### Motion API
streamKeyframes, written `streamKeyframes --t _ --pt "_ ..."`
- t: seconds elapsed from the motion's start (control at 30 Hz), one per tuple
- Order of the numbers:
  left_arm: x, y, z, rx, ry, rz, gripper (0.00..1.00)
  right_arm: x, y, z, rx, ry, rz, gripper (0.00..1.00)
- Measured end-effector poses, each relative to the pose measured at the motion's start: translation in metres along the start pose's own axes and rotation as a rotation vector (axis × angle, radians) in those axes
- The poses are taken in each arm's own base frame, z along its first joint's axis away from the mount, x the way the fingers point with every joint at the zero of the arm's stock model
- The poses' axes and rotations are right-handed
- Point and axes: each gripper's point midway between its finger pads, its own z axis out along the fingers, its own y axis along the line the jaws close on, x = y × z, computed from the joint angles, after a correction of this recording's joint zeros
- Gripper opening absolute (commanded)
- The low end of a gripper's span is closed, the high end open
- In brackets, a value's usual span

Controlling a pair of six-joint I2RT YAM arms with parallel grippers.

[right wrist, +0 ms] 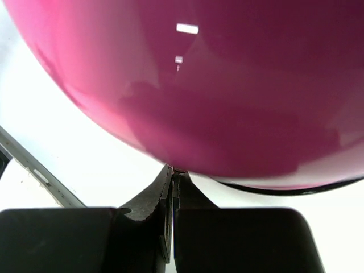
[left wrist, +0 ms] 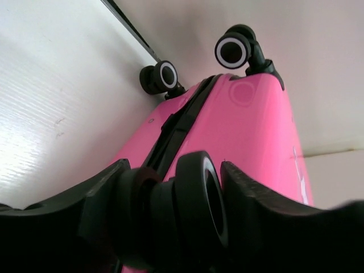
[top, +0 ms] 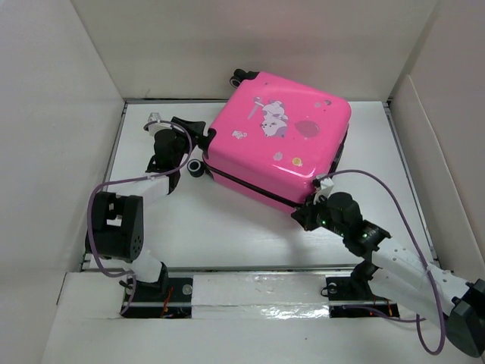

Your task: Pack the luggage

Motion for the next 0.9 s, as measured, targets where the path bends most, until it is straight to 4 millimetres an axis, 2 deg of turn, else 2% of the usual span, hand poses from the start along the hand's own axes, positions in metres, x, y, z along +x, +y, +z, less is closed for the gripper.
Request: streamKeyframes --t 0.1,0.13,0.33,0.5,0.57,0.63,0.73,0.8,0.9 --pt "0.002 0.000 0.005 0.007 0.004 -0.023 0.05 0.000 -0.001 -0.002 -0.001 -0.009 0.001 0.00" --pt "0.002 -0.001 0.006 0.013 0.005 -0.023 0.00 0.000 -0.001 -0.002 0.000 -0.010 0.001 0.00" --pt "0.005 -0.003 -0.001 0.068 -0.011 -0.017 0.00 0.001 -0.002 -0.003 0.005 -0.006 0.001 0.00" --pt "0.008 -0.006 -0.021 0.079 -0.114 0.013 0.00 0.008 -0.005 0.003 0.044 0.016 0.004 0.00" --pt "0.003 -0.005 -0.029 0.063 -0.191 0.013 0.00 0.005 -0.007 0.009 0.083 0.013 -0.009 0.00" --pt "0.010 -0.006 -0.040 0.063 -0.203 0.018 0.00 -0.002 -0.015 0.016 0.140 0.008 -0.029 0.00" --pt "0.033 -0.016 -0.068 0.083 -0.188 0.046 0.00 -0.014 -0.020 0.028 0.185 0.004 -0.058 0.00" --pt "0.052 -0.030 -0.088 0.121 -0.157 0.077 0.00 -0.020 -0.018 0.031 0.184 0.000 -0.064 0.00" --pt "0.101 -0.064 -0.117 0.219 -0.041 0.106 0.00 -0.027 -0.012 0.031 0.169 -0.009 -0.072 0.00"
